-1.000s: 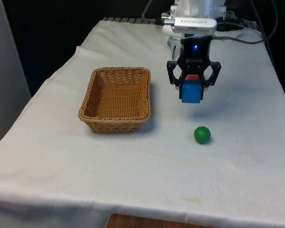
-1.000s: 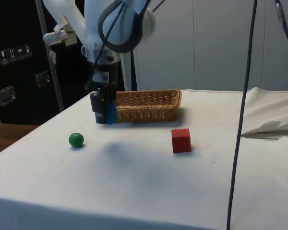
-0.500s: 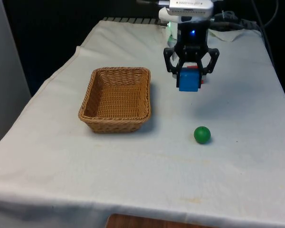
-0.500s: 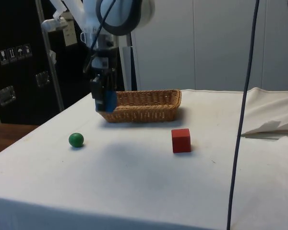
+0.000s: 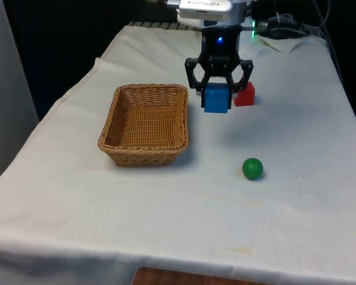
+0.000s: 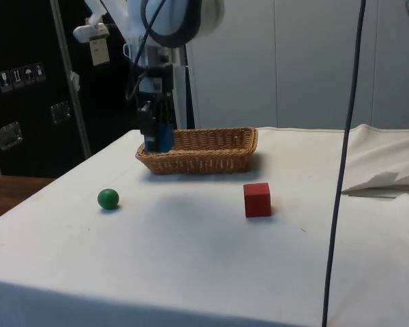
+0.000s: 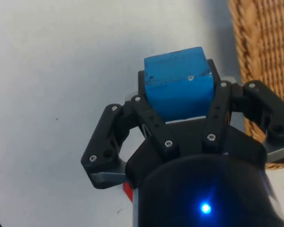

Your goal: Place all non-red objects into the basket.

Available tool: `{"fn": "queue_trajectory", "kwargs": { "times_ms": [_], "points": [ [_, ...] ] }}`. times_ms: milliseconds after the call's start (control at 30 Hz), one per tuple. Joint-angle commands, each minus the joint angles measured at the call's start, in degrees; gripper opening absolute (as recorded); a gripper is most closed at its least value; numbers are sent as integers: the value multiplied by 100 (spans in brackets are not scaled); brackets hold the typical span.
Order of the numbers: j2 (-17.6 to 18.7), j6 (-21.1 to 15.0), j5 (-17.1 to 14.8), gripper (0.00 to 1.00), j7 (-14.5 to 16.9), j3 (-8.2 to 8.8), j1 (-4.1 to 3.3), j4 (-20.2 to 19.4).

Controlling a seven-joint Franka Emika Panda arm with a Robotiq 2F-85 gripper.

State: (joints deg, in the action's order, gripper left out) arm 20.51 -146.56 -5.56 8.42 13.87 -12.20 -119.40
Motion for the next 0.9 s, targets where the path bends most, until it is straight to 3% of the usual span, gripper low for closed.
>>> {"fn": "queue_trajectory", "kwargs": {
  "times_ms": [0,200,233,267,467,500,600,767,800,833,867],
  "points": [
    [29,11,-57,1,86,-17,57,34],
    [103,-6,-17,1,206,166,52,69],
    [92,-6,0,1,172,189,11,52],
    [109,-11,-11,1,223,189,52,69],
    [166,-23,-11,1,401,407,52,86],
    [149,-6,0,1,355,413,17,69],
    [189,-23,-17,1,464,470,57,92],
    [235,-17,-34,1,584,602,63,109],
    [218,-11,0,1,533,630,17,92],
    [241,-17,-34,1,607,625,69,115],
    [246,-17,-34,1,625,642,69,115]
  ]
}}
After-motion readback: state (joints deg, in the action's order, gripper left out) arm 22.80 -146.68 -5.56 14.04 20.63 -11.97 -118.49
